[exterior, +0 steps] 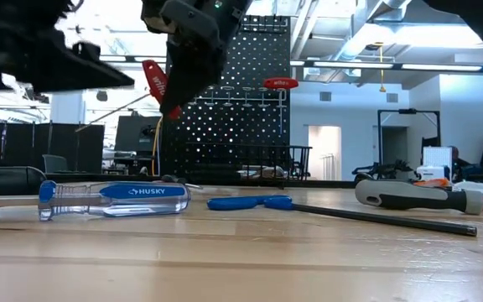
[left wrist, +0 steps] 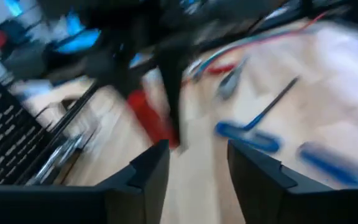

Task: Hang tools onto peg board
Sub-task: Hang the red Allen wrench on the pegboard

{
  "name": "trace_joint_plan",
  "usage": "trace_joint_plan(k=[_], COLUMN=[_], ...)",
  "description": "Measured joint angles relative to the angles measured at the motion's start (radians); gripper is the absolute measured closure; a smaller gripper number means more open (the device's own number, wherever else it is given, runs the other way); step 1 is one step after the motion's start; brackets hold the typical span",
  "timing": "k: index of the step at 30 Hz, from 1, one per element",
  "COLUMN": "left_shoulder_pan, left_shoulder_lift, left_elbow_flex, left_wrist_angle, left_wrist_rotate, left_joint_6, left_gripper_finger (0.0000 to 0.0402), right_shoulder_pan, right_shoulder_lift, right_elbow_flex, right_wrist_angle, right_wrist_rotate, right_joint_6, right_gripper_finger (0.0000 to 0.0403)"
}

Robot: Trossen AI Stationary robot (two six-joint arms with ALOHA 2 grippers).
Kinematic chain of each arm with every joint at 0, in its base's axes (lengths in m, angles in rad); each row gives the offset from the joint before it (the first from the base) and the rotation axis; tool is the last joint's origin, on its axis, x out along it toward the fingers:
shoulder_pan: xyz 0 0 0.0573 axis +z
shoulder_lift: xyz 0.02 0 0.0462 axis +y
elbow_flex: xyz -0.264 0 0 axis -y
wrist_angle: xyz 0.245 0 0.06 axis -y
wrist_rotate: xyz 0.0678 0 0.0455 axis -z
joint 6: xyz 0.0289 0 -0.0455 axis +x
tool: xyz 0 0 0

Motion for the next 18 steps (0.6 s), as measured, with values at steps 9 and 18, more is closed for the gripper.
trace_joint_plan(k=[9, 18], left_shoulder_pan=[0.049, 0.049], left_shoulder_lift=[0.007, 0.008], left_elbow_flex=[0.000, 0.000], left_wrist_angle=[-0.068, -0.069], left_wrist_rotate=[-0.013, 0.002], left_joint_6=[-0.102, -0.104], left_gripper_finger=[0.0253, 0.0378], right_shoulder_pan=[0.005, 0.005], right_shoulder_lift=[0.000, 0.000], right_elbow_flex=[0.000, 0.000], right_wrist_angle=[0.029, 0.031], right_wrist_rotate=[0.002, 0.002], right_joint_6=[-0.022, -0.023], right_gripper_finger=[0.0355, 0.0354])
